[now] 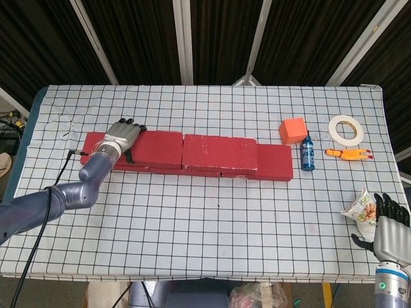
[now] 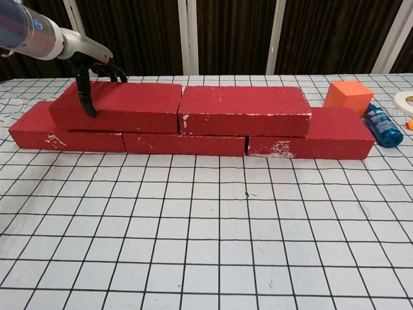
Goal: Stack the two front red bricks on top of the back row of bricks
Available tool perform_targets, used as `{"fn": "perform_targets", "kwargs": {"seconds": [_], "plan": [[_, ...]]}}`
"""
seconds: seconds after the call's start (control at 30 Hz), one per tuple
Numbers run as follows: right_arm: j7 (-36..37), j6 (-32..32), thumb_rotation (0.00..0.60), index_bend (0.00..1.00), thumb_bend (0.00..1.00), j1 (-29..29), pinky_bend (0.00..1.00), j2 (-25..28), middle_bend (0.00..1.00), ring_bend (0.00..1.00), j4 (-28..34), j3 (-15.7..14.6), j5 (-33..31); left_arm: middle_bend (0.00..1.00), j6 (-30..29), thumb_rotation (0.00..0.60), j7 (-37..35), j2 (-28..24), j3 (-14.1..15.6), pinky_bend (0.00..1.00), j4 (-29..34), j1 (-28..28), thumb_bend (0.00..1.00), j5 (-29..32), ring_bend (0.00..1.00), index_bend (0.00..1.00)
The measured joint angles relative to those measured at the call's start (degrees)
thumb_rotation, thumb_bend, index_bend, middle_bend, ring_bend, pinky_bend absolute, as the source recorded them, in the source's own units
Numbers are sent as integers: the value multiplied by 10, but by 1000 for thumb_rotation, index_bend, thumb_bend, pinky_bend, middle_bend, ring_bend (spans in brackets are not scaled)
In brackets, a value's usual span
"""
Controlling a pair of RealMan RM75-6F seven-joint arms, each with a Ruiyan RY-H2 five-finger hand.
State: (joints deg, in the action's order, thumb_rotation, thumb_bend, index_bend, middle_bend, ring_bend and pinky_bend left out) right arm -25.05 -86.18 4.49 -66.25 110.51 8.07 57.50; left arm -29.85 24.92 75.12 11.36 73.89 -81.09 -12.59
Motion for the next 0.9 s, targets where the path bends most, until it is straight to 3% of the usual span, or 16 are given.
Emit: {"fn": "perform_targets", "kwargs": {"seconds": [0.63, 0.9], "plan": [[-3, -2, 600, 32, 184, 1, 0, -2, 0, 0, 1, -1, -2, 139, 2, 600, -2, 6, -1, 50, -5, 0, 0, 0, 0, 208], [-2, -4, 600, 32, 184, 1, 0, -1, 0, 0, 1, 0, -2, 88, 0, 600, 0, 5, 1, 50, -1, -2, 0, 5, 0, 176]]}}
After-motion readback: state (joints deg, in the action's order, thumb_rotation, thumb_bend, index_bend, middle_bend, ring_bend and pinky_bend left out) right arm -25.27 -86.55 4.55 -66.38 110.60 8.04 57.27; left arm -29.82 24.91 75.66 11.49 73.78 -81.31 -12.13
